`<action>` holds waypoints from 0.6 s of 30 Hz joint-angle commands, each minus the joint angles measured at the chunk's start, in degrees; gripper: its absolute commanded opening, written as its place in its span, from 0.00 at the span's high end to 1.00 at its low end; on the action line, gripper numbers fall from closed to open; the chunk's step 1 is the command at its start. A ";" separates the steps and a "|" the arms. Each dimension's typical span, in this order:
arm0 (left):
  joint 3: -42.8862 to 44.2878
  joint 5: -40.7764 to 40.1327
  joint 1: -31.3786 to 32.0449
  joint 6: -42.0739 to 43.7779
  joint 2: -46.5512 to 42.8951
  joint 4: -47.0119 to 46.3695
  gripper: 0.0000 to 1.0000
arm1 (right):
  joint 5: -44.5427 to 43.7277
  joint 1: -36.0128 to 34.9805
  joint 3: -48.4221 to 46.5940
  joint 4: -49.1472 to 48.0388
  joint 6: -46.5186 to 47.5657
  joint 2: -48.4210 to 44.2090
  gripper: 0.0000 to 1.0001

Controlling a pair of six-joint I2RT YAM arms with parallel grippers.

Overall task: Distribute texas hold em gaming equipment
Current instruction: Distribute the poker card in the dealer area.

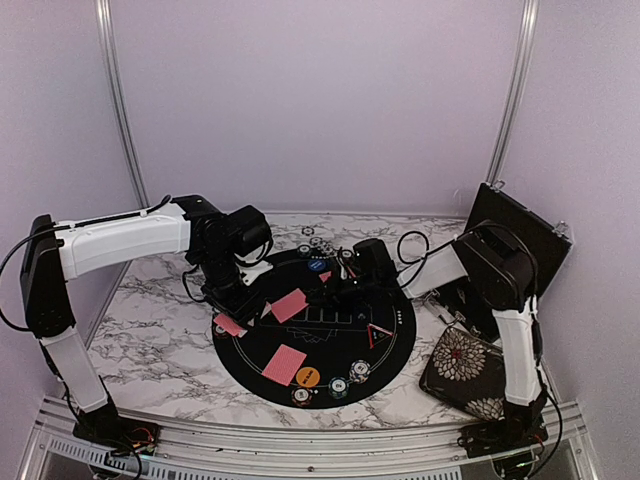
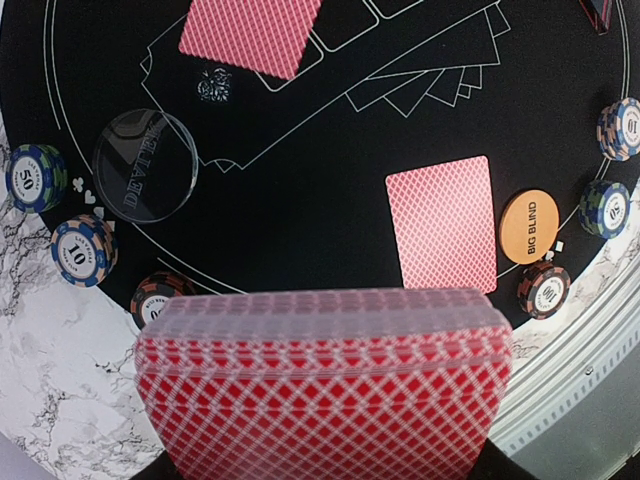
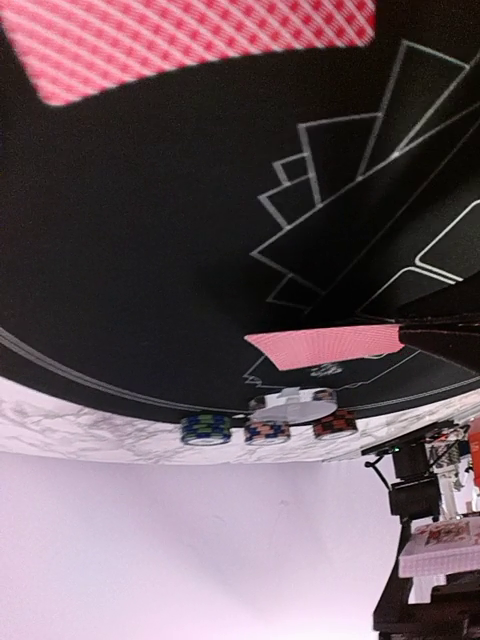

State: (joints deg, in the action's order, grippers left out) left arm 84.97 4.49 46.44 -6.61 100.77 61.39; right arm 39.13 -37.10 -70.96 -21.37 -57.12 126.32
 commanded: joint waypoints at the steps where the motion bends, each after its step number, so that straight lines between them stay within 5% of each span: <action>1: -0.42 0.52 -0.29 0.16 -2.07 -0.30 0.55 | -4.40 0.64 -6.95 1.46 1.11 0.04 1.00; 18: -0.68 0.65 -0.29 0.20 -1.85 -0.39 0.55 | -7.38 -4.29 -34.20 12.66 2.18 16.65 1.00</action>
State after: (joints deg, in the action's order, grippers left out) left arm 84.55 4.49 46.44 -6.61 100.77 61.34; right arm 32.69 -40.07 -100.92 -12.58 -55.55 140.44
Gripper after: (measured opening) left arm 0.669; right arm 0.004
